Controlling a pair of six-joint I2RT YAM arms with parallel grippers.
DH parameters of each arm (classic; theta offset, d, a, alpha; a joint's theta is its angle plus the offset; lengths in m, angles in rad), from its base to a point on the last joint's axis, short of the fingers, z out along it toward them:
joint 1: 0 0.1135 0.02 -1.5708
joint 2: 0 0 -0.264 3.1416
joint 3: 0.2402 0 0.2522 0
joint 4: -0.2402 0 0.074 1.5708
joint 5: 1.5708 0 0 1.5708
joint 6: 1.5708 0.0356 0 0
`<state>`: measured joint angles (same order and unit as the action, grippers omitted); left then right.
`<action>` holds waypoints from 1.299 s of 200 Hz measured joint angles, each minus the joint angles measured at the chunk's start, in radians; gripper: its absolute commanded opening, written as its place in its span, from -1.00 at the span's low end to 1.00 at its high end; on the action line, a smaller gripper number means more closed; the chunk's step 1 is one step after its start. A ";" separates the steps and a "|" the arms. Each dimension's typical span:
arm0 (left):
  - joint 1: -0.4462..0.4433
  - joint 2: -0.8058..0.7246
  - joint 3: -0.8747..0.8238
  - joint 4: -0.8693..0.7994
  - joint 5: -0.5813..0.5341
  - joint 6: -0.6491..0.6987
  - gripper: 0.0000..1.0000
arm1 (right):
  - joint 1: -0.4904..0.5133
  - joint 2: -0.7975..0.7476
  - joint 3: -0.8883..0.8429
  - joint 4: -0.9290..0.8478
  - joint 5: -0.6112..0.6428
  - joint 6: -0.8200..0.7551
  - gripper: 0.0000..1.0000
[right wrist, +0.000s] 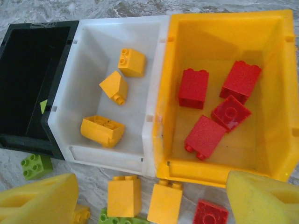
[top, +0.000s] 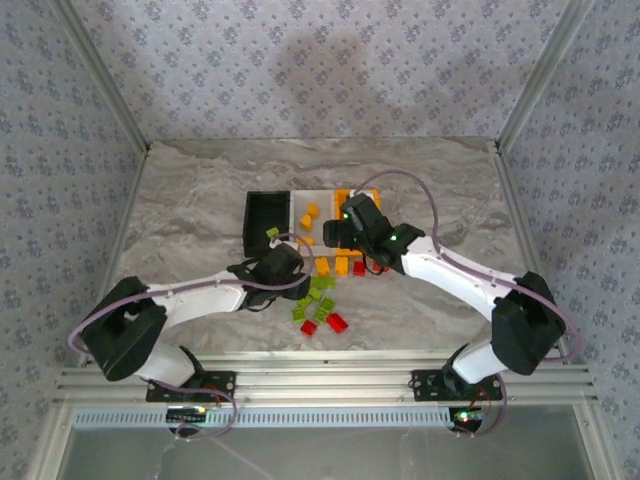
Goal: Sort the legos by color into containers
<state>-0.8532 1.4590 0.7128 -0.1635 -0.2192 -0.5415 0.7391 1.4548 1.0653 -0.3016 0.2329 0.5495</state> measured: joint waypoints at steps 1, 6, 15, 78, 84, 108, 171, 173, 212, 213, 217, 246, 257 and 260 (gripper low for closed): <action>0.000 0.003 0.001 0.001 -0.001 0.000 0.35 | 0.000 -0.005 -0.003 0.000 0.000 0.000 0.69; 0.000 0.017 0.007 0.004 -0.005 0.003 0.33 | 0.000 -0.015 -0.011 0.000 0.003 0.002 0.69; 0.000 0.041 0.018 0.014 -0.007 0.003 0.27 | 0.000 -0.037 -0.023 0.000 0.007 0.004 0.69; 0.000 0.082 0.031 0.056 -0.021 0.014 -0.21 | 0.001 -0.118 -0.047 0.019 0.027 0.009 0.69; 0.000 0.082 0.031 0.056 -0.021 0.014 -0.24 | 0.001 -0.120 -0.050 0.019 0.030 0.010 0.70; 0.000 0.072 0.024 0.055 -0.021 0.013 -0.34 | 0.001 -0.124 -0.065 0.021 0.035 0.012 0.70; 0.000 -0.132 0.003 -0.037 -0.020 -0.001 -0.36 | -0.005 -0.154 -0.118 0.023 0.041 0.034 0.70; 0.000 -0.135 0.005 -0.040 -0.020 -0.001 -0.35 | -0.006 -0.156 -0.121 0.023 0.041 0.034 0.70; 0.029 -0.118 0.151 -0.094 -0.015 0.019 -0.36 | -0.017 -0.198 -0.173 0.022 0.041 0.047 0.70; 0.030 -0.116 0.155 -0.095 -0.014 0.019 -0.36 | -0.017 -0.198 -0.174 0.022 0.041 0.048 0.70; 0.040 -0.099 0.182 -0.097 -0.013 0.023 -0.36 | -0.018 -0.201 -0.177 0.022 0.042 0.049 0.70; 0.115 0.051 0.363 -0.082 -0.001 0.047 -0.26 | -0.022 -0.222 -0.200 0.021 0.042 0.055 0.71; 0.138 0.111 0.417 -0.071 0.001 0.053 -0.07 | -0.024 -0.229 -0.206 0.021 0.041 0.057 0.72; 0.142 0.122 0.426 -0.070 0.003 0.056 0.01 | -0.024 -0.231 -0.208 0.021 0.041 0.056 0.73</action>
<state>-0.7109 1.5810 1.1385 -0.2333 -0.2165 -0.4854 0.7155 1.2236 0.8574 -0.2810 0.2737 0.6060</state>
